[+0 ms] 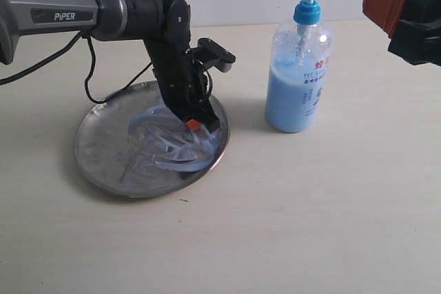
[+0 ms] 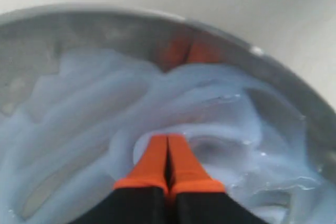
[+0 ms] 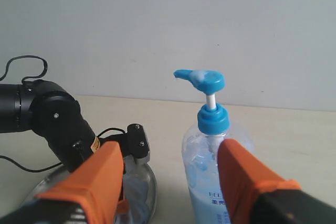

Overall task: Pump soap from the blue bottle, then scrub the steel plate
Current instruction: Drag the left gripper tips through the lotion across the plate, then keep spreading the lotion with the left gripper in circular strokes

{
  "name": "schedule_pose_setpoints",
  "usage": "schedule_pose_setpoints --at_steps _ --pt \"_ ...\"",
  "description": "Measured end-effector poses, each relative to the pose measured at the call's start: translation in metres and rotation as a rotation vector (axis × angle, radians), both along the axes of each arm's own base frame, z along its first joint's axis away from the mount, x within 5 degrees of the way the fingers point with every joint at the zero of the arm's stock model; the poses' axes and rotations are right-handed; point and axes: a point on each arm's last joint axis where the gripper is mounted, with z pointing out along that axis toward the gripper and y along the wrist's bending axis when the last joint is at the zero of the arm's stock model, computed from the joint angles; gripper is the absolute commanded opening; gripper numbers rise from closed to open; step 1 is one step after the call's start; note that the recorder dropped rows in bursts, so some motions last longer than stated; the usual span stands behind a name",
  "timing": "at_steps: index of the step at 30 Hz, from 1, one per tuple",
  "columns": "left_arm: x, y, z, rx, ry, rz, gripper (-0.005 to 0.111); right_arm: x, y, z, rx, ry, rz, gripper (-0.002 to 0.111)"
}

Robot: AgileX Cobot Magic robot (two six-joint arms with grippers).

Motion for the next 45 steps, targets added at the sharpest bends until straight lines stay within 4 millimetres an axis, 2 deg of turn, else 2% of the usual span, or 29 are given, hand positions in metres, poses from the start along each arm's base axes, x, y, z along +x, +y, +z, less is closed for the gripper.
schedule_pose_setpoints --at_steps 4,9,16,22,31,36,45 --pt "0.018 0.028 0.000 0.016 -0.007 0.065 0.000 0.000 0.000 0.000 0.000 0.000 0.000 0.054" --pt "0.025 0.051 -0.001 0.046 0.036 0.109 0.000 0.000 0.000 0.000 0.000 0.000 0.000 0.054" --pt "0.021 0.058 -0.002 0.077 0.100 0.118 0.000 0.000 0.000 0.000 0.000 0.000 0.000 0.054" --pt "0.004 0.048 -0.005 0.064 0.161 0.102 0.000 0.000 0.000 0.000 0.000 0.000 0.000 0.054" --pt "-0.029 0.006 -0.006 0.043 0.202 0.006 0.000 -0.001 0.000 0.001 0.002 -0.005 0.000 0.054" --pt "-0.032 -0.002 -0.006 0.026 0.183 -0.006 0.000 -0.003 -0.001 0.003 0.006 -0.017 0.000 0.054" --pt "-0.018 -0.012 -0.001 -0.043 0.091 0.007 0.000 -0.003 -0.001 0.003 0.008 -0.015 0.001 0.054"
